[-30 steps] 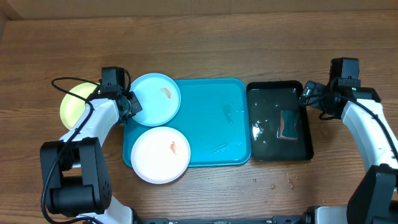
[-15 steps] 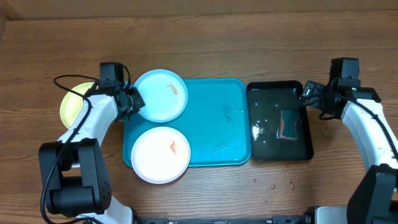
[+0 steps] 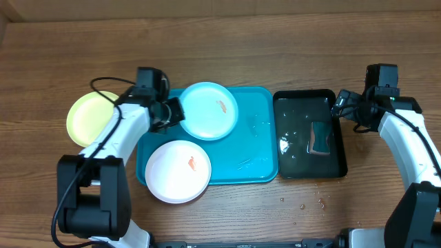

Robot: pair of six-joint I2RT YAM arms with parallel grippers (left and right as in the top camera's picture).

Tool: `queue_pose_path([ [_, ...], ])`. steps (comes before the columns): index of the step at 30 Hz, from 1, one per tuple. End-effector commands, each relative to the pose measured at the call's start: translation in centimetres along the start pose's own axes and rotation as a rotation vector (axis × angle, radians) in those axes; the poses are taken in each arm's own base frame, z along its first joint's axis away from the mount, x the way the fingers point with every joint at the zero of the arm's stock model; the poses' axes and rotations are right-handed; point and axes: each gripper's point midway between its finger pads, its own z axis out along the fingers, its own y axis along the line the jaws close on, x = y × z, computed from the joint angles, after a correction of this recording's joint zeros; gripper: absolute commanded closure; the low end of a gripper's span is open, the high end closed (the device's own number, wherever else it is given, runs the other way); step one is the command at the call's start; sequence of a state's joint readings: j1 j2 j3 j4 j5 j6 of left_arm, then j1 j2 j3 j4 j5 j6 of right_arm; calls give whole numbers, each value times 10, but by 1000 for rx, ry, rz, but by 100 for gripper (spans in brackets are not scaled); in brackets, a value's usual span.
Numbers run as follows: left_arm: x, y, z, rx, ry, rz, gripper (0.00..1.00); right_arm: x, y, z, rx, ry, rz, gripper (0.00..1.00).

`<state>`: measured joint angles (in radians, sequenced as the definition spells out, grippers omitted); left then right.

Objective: Clean dirty plates on tray and stack at the side
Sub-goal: 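Slide the light-blue plate rightward to the tray center with left gripper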

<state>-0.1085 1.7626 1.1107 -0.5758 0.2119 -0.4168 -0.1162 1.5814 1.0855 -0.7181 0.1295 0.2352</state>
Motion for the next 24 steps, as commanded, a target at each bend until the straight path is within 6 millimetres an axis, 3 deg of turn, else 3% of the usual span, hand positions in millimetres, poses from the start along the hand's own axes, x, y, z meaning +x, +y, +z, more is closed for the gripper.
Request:
queue_pose_path([
  [1,-2,-26,-10,35,-27,45,96,-9,2,-6,-12,-28,9,0],
  [11,24,-49,-3,-24,-7,130,96,-9,2,-6,-12,-28,9,0],
  [24,41,-54,5,-86,-11,122,96,-9,2,-6,-12,-28,9,0],
])
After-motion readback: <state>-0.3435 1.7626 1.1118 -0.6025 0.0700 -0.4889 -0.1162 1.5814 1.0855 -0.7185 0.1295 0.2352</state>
